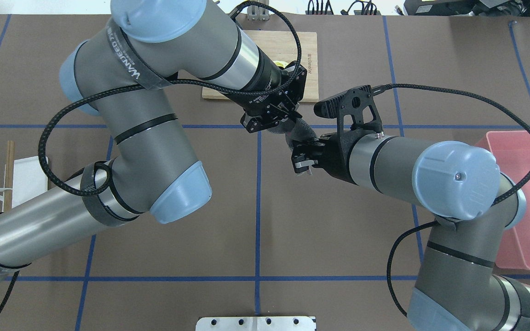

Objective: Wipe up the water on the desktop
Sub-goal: 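Open the left gripper and retract it while right gripper pulls towel away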

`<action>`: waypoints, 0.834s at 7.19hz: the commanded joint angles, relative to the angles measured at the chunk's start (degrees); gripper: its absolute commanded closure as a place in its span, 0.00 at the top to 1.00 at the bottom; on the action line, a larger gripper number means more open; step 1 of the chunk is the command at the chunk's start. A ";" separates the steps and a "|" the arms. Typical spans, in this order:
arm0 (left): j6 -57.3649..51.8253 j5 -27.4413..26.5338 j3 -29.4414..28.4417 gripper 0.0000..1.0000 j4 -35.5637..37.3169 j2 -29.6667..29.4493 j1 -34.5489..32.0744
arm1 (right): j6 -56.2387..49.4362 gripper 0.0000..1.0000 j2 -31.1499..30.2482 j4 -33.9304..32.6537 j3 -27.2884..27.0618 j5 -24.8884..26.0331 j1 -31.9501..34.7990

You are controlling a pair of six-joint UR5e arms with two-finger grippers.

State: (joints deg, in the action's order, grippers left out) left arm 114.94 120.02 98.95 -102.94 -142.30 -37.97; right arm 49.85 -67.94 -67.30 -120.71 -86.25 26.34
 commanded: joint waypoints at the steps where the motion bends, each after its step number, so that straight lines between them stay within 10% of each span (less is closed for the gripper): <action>1: -0.76 -0.48 -0.07 0.98 -0.07 0.79 -0.09 | 1.98 0.00 -1.30 -0.20 -0.23 -0.06 0.12; 4: -11.67 -0.58 3.78 0.98 -0.16 11.90 -9.11 | 12.50 0.00 -12.61 -1.26 -1.11 -1.19 1.51; 6: -29.60 -0.75 3.35 0.98 0.19 20.27 -16.04 | 12.64 0.00 -19.40 -2.04 -0.85 -10.47 4.85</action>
State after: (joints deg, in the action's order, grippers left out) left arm 95.62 119.29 102.16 -102.97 -127.29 -49.49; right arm 61.69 -83.78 -68.71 -121.92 -91.60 29.48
